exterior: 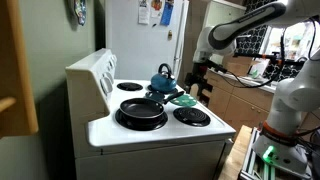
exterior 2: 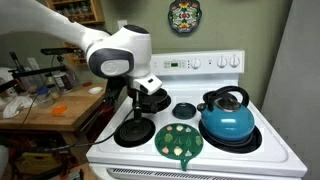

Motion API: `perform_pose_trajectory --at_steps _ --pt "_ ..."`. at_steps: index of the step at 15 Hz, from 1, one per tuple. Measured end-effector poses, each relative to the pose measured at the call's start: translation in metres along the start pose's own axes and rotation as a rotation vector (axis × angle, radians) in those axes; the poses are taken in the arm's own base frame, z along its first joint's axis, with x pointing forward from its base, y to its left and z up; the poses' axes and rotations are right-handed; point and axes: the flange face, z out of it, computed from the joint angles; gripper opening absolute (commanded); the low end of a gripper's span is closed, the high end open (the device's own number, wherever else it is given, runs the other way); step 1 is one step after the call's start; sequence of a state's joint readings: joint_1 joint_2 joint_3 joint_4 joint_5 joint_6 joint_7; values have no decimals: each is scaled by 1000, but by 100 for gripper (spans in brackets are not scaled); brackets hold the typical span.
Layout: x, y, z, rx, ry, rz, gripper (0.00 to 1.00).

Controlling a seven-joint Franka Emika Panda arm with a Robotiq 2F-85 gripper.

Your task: Use the green pot holder to move the blue kettle to the left

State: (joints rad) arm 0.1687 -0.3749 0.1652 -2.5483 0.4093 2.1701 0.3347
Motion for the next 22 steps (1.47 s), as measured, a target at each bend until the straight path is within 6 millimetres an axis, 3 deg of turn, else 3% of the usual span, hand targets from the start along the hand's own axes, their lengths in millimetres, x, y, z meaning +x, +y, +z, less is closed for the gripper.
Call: perform_pose_trajectory --at_steps 7,13,17,22 --pt "3 4 0 -16 9 -2 100" --pt "30 35 -10 -141 139 -46 100" --pt "50 53 0 -207 209 -83 100" --pt "53 53 1 -207 210 -84 100"
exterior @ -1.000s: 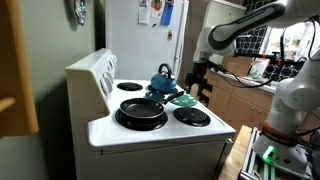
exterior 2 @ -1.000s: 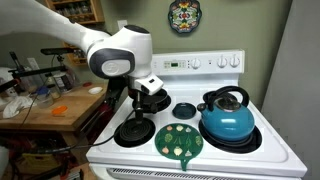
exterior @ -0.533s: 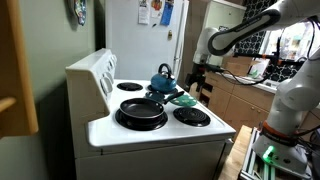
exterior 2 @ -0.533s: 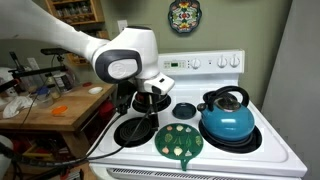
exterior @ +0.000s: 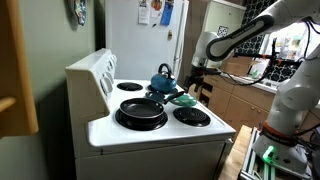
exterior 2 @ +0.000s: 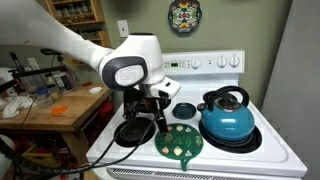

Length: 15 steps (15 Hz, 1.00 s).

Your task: Use the green pot holder to move the blue kettle to the left

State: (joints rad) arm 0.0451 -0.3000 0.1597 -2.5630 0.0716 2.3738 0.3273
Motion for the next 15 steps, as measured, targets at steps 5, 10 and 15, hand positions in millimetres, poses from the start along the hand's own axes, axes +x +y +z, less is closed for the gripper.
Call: perform_pose_trajectory --at_steps 5,10,15 --pt "2 3 2 -47 10 -155 100" --pt "21 27 7 -32 19 -433 100" --pt "34 32 27 -20 43 -674 100"
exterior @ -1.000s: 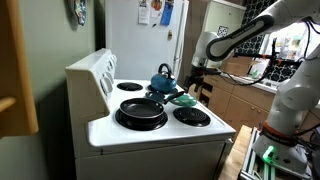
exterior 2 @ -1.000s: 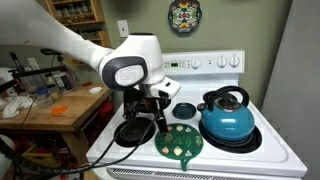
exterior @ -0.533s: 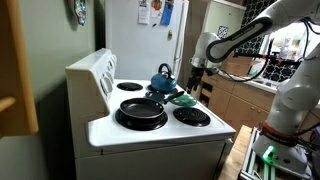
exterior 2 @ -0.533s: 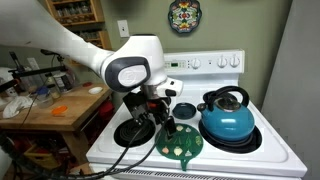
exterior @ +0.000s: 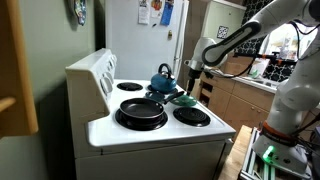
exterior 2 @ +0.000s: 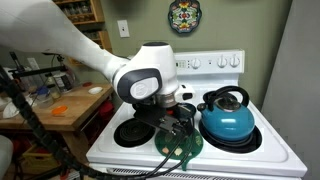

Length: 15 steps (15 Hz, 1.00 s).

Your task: Use the green pot holder to move the blue kettle to the left

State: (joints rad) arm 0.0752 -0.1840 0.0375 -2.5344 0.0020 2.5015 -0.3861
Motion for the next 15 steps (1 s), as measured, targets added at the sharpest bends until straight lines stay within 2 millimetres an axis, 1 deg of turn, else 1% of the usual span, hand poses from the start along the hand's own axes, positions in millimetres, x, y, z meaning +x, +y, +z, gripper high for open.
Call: perform_pose_trajectory --at_steps 5,9,10,11,12,15 --pt "11 -12 28 -3 -7 -134 100" --pt "17 -12 47 -22 -11 -205 100" --pt "18 -12 51 -22 -17 -214 83" --pt "20 -12 54 -21 -22 -220 74" --pt "21 -12 57 -19 -26 -227 68" --pt "26 -6 55 -25 -20 -237 44"
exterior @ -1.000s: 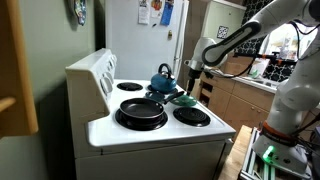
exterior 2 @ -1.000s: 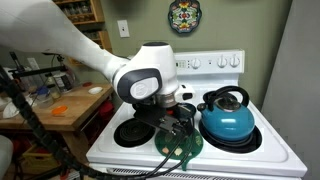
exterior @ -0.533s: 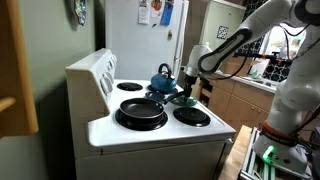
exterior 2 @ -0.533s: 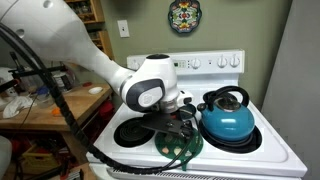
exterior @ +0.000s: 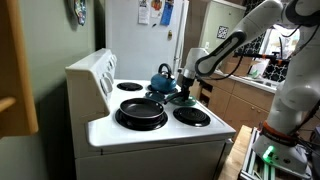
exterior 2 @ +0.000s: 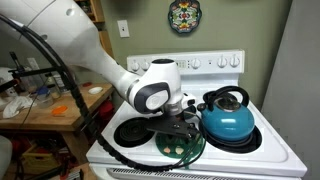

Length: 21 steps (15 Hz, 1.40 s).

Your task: Use the green pot holder to move the blue kettle to the left

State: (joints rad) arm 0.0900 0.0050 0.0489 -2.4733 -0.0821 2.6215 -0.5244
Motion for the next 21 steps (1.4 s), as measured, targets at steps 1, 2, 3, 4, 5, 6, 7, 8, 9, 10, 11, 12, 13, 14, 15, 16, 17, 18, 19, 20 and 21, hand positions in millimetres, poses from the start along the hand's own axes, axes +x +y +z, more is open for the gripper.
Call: perform_pose_trajectory --at_steps 1,2,3,4,5,6,7,8,9,10,11,12,13,14,15,16,17,18,19,20,21 --pt "1 2 0 -2 2 -3 37" --pt "1 4 0 -2 3 -3 30" --pt "2 5 0 -3 3 -3 21" --pt "2 6 0 -2 3 -3 15" --pt "2 6 0 -2 2 -3 32" --pt "2 6 0 -2 2 -3 51" --pt "2 6 0 -2 2 -2 51" --pt "2 6 0 -3 3 0 58" --pt "2 6 -1 -4 4 5 64" --pt "2 7 -4 -6 6 13 73" --pt "2 7 -8 -11 12 20 79" --pt "3 7 -13 -16 18 23 88" --pt "3 7 -19 -20 24 25 95" --pt "3 7 -24 -24 28 26 99" --pt "3 7 -28 -27 31 31 100" --pt "3 7 -30 -28 31 39 100" --pt "3 6 -31 -26 30 41 100" --pt "3 6 -30 -25 28 42 100" --pt "2 6 -27 -18 25 49 100" --pt "2 5 -23 -7 22 57 100" --pt "2 5 -18 3 17 64 100"
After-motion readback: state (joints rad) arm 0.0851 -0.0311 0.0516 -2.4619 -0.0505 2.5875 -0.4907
